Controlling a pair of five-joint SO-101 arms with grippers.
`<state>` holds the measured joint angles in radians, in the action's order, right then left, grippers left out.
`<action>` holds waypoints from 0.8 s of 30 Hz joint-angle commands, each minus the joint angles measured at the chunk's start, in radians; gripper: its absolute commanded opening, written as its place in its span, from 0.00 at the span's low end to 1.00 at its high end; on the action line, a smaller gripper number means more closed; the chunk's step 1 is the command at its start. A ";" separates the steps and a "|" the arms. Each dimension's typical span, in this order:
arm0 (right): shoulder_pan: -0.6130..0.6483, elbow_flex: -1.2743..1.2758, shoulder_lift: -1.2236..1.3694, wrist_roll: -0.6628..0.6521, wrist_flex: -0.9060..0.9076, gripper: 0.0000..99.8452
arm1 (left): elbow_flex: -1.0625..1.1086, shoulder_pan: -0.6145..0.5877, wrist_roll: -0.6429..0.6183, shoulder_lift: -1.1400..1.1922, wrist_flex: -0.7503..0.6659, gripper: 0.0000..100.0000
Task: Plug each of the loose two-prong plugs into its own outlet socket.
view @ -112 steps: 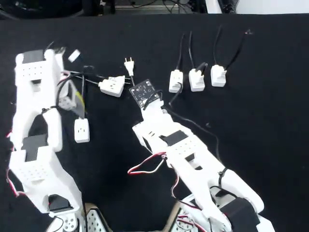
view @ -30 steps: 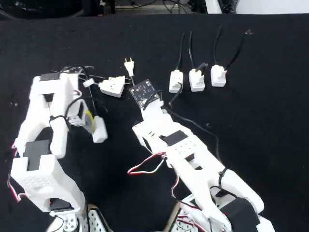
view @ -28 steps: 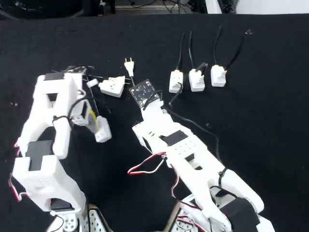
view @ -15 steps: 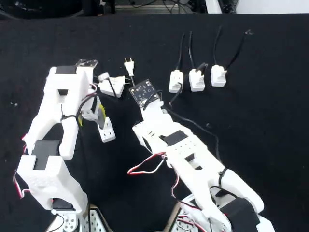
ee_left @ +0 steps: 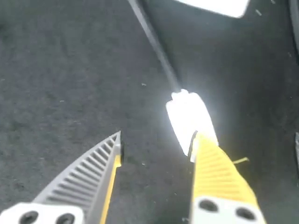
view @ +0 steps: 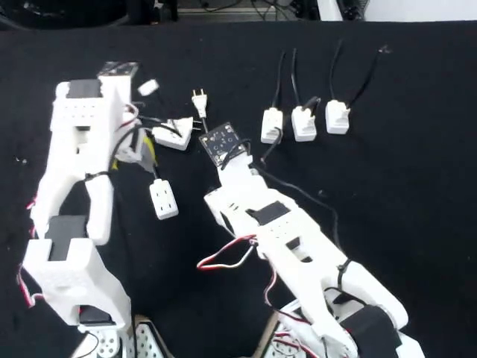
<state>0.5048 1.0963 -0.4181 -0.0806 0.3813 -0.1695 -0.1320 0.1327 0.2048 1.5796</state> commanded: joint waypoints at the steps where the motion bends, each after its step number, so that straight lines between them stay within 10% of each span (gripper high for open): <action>1: 0.008 -0.015 -0.001 0.005 -0.020 0.30 | -0.016 -0.074 0.006 -0.008 -0.015 0.25; 9: 0.008 -0.015 -0.001 0.005 -0.020 0.30 | 0.093 -0.021 0.044 -0.009 -0.115 0.25; 24: 0.006 -0.013 -0.001 0.002 -0.018 0.30 | 0.142 -0.019 -0.373 0.167 -0.652 0.25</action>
<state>0.5048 1.0963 -0.4181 -0.0806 0.3813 -0.0054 -0.1688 -0.2110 0.3445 1.0058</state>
